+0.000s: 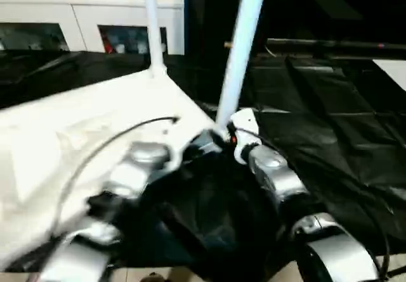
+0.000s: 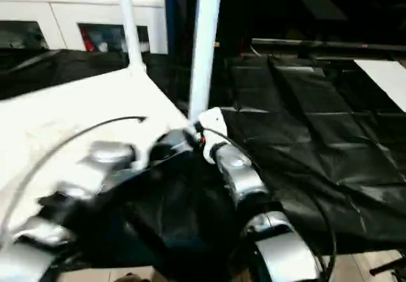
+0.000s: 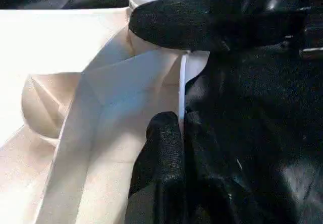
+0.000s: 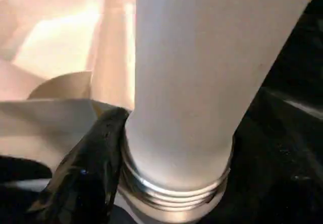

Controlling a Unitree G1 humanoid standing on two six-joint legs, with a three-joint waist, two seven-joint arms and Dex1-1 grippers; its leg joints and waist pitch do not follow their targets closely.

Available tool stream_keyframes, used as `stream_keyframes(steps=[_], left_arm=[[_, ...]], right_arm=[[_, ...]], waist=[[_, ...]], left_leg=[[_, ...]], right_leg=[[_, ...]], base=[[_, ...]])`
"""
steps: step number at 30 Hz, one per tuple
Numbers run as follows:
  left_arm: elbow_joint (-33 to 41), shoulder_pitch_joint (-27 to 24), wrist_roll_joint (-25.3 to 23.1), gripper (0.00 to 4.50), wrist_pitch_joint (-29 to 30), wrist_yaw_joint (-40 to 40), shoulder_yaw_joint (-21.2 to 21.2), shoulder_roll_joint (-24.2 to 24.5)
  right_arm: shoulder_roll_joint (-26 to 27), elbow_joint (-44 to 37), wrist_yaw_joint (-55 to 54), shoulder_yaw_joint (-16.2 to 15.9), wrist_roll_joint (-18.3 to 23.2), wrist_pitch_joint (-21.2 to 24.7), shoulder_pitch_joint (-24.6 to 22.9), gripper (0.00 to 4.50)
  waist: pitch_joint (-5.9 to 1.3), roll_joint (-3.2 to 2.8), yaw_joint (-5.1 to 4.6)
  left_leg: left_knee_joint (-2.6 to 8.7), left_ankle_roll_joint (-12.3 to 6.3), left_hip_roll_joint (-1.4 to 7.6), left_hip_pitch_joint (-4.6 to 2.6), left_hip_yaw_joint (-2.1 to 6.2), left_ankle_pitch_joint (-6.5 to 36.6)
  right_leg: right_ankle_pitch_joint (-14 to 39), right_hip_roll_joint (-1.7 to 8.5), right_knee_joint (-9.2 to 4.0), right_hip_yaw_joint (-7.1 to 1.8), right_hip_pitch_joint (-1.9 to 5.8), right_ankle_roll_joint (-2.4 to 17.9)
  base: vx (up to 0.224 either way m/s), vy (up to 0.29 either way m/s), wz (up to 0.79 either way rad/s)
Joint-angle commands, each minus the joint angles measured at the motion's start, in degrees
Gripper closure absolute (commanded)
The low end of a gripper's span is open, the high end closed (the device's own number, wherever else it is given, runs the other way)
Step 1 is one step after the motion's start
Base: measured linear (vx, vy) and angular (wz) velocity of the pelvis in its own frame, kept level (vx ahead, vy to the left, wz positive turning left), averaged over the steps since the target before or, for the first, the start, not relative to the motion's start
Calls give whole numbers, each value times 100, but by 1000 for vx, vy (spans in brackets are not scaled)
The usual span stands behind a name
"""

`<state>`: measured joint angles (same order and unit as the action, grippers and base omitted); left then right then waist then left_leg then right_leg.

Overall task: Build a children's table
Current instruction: Rotate leg to tighten

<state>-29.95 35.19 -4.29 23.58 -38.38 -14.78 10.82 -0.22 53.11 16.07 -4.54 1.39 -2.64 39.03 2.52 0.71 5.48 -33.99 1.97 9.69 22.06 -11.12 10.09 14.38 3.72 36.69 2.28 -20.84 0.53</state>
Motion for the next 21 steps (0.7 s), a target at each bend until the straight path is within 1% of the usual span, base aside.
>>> stream_keyframes(steps=[1, 2, 5, 6, 7, 8, 9, 10, 11, 12, 13, 14, 15, 16, 17, 18, 19, 20, 21], left_arm=[[-297, 71, 74, 450, -215, 349, -115, -362], [-283, 88, 98, 450, -261, 239, -133, -345], [-179, 30, 133, 450, -411, -78, -126, -206], [-134, -10, 158, 450, -399, -198, -108, -125], [-85, -54, 180, 450, -446, -333, -112, -44], [-20, -129, 203, 450, -453, -538, -85, 99], [-5, -146, 205, 450, -474, -590, -84, 142], [-1, -172, 205, 450, -529, -692, -79, 230], [31, -210, 244, 450, -541, -836, -72, 317], [111, -292, 308, 450, -664, -1159, -93, 503], [111, -292, 308, 450, -664, -1159, -93, 503], [125, -309, 322, 450, -702, -1238, -99, 548], [243, -384, 425, 450, -736, -1565, -99, 718], [243, -384, 425, 450, -736, -1565, -99, 718], [328, -443, 495, 450, -849, -1808, -104, 824], [516, -554, 619, 450, -926, -2263, -119, 1036], [516, -554, 619, 450, -926, -2263, -119, 1036], [573, -587, 654, 450, -951, -2393, -124, 1098], [676, -631, 703, 450, -899, -2608, -141, 1243]], right_arm=[[518, -55, 534, -371, -13, -94, -53, 119], [528, -126, 684, -384, 15, -144, -87, 105], [420, -211, 787, -318, 93, -138, -113, 98], [330, -254, 819, -293, 110, -139, -115, 67], [244, -304, 878, -281, 120, -145, -121, 67], [69, -404, 965, -250, 116, -152, -124, 56], [22, -432, 1003, -239, 124, -147, -126, 51], [-76, -489, 1086, -204, 133, -136, -129, 41], [-183, -540, 1197, -198, 129, -125, -140, 28], [-401, -631, 1477, -255, 85, -129, -176, 28], [-401, -631, 1477, -255, 85, -129, -176, 18], [-453, -653, 1550, -269, 73, -132, -186, 18], [-668, -817, 1985, -373, 75, -177, -269, 18], [-668, -817, 1985, -373, 75, -177, -269, 18], [-786, -928, 2275, -430, 101, -172, -323, 18], [-1008, -1102, 2716, -553, 55, -246, -412, 18], [-1008, -1102, 2716, -553, 55, -246, -412, 18], [-1069, -1138, 2794, -589, 17, -286, -433, 18], [-1160, -1276, 3098, -587, 138, -233, -479, 18]], waist=[[-283, 1, -13], [-285, -11, -2], [-278, -10, -1], [-279, -9, 3], [-282, -22, 6], [-298, -20, -1], [-303, -15, -4], [-311, -18, -6], [-317, -7, -18], [-318, 2, -13], [-318, 2, -13], [-321, -6, -14], [-326, 12, -14], [-320, 8, -17], [-322, -6, -11], [-322, 8, -21], [-322, 8, -21], [-324, -11, -12], [-314, 1, -2]], left_leg=[[468, 37, 394, -152, 201, 1240], [468, 3, 400, -151, 196, 1220], [486, -8, 411, -140, 201, 1329], [490, -11, 418, -142, 203, 1320], [485, -11, 413, -142, 200, 1293], [477, -65, 413, -122, 199, 1145], [470, -90, 417, -122, 196, 1065], [450, -167, 407, -109, 190, 888], [429, -238, 398, -93, 179, 735], [411, -307, 393, -90, 170, 661], [411, -307, 393, -90, 170, 661], [406, -348, 396, -85, 169, 586], [399, -382, 400, -93, 165, 550], [396, -401, 404, -91, 163, 563], [397, -407, 415, -97, 169, 580], [396, -418, 419, -108, 156, 603], [396, -418, 419, -108, 156, 603], [393, -445, 425, -108, 151, 557], [396, -445, 424, -116, 146, 614]], right_leg=[[500, 543, -516, -297, 88, 1074], [490, 552, -521, -296, 86, 1071], [646, 554, -538, -293, 91, 1060], [691, 556, -538, -292, 86, 1049], [667, 554, -537, -294, 86, 1055], [450, 552, -513, -289, 108, 1080], [318, 550, -500, -285, 112, 1098], [44, 547, -479, -279, 128, 1141], [-183, 539, -456, -278, 139, 1186], [-275, 532, -450, -272, 143, 1209], [-275, 532, -450, -272, 143, 1209], [-329, 528, -436, -269, 144, 1220], [-438, 507, -416, -258, 143, 1241], [-444, 508, -418, -262, 136, 1250], [-442, 515, -419, -258, 137, 1272], [-478, 497, -415, -256, 125, 1320], [-478, 497, -415, -256, 125, 1320], [-560, 489, -396, -254, 117, 1350], [-473, 487, -404, -250, 114, 1358]], base=[[0, 0, 0], [0, 0, 0], [0, 0, 0], [0, 0, 0], [0, 0, 0], [0, 0, 0], [0, 0, 0], [0, 0, 0], [0, 0, 0], [0, 0, 0], [0, 0, 0], [0, 0, 0], [0, 0, 0], [0, 0, 0], [0, 0, 0], [0, 0, 0], [0, 0, 0], [0, 0, 0], [0, 0, 0]])
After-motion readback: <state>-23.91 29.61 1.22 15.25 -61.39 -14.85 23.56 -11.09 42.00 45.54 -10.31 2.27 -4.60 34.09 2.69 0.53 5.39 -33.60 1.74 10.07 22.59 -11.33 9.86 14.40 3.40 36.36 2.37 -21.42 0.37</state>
